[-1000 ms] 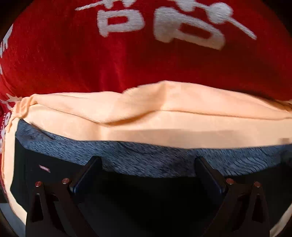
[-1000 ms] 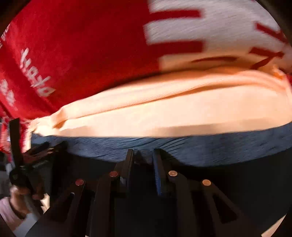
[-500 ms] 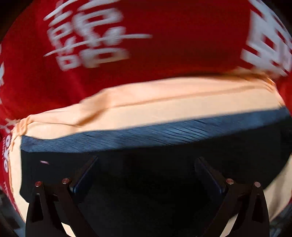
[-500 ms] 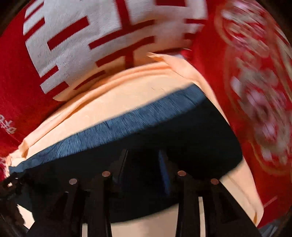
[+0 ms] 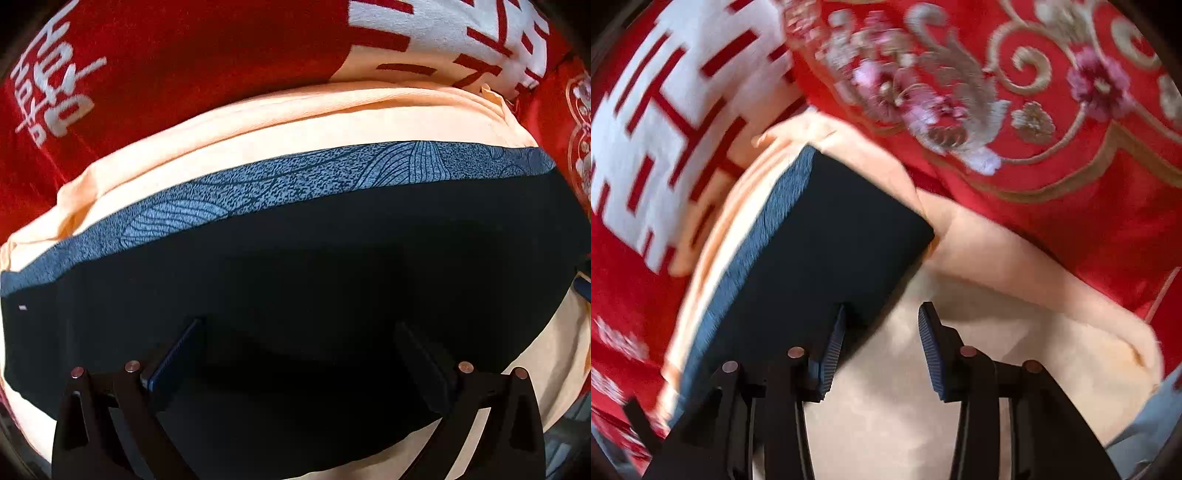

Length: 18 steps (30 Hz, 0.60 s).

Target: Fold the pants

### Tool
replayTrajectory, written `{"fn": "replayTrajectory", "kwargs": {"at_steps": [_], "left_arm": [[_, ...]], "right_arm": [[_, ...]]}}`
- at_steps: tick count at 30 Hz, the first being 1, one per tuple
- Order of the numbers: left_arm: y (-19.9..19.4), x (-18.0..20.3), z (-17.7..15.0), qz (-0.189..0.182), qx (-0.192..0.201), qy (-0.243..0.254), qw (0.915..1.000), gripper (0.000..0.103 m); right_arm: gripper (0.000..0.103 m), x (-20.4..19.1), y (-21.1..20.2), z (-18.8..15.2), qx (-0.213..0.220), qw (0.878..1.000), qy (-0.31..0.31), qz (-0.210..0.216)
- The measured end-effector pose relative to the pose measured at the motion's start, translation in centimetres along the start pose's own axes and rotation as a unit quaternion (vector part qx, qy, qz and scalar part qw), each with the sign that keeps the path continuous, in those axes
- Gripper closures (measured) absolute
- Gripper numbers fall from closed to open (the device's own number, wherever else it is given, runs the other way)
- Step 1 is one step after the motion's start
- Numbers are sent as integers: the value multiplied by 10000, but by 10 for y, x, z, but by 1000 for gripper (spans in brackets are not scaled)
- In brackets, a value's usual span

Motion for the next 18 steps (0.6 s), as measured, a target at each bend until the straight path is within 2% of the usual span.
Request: {"fn": "replayTrajectory", "kwargs": {"at_steps": [3, 7, 8, 10, 13, 16, 18], "left_arm": [[0, 1, 1, 81, 17, 70, 9999, 0], [0, 0, -2, 103, 35, 56, 9999, 0], [-1, 1, -1, 104, 57, 46, 9999, 0], [-5, 2, -4, 125, 71, 36, 9999, 0], [-12, -3, -7, 166, 23, -10, 9999, 0], [-13, -4, -6, 178, 19, -45, 9998, 0], [-15, 1, -7, 188, 29, -40, 9998, 0]], "right_arm": [[58, -9, 13, 8, -104, 9990, 57, 425], [59, -8, 20, 15, -87, 9976, 316, 614], [71, -6, 19, 16, -107, 9975, 390, 576], [84, -5, 17, 18, -128, 9984, 343, 430], [87, -23, -3, 24, 175, 9992, -262, 254], [87, -48, -13, 27, 527, 9890, -1374, -123], [85, -40, 5, 27, 309, 9874, -1512, -348]]}}
Point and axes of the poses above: each gripper's, at about its wrist camera, not at the fingertips, and y roughly the way its jaws point, x to its right, z to its top, the point moved 10 cm from there along y, roughly the way its jaws point, and after that the axes turned 1 degree about x, right-handed, at the moved point
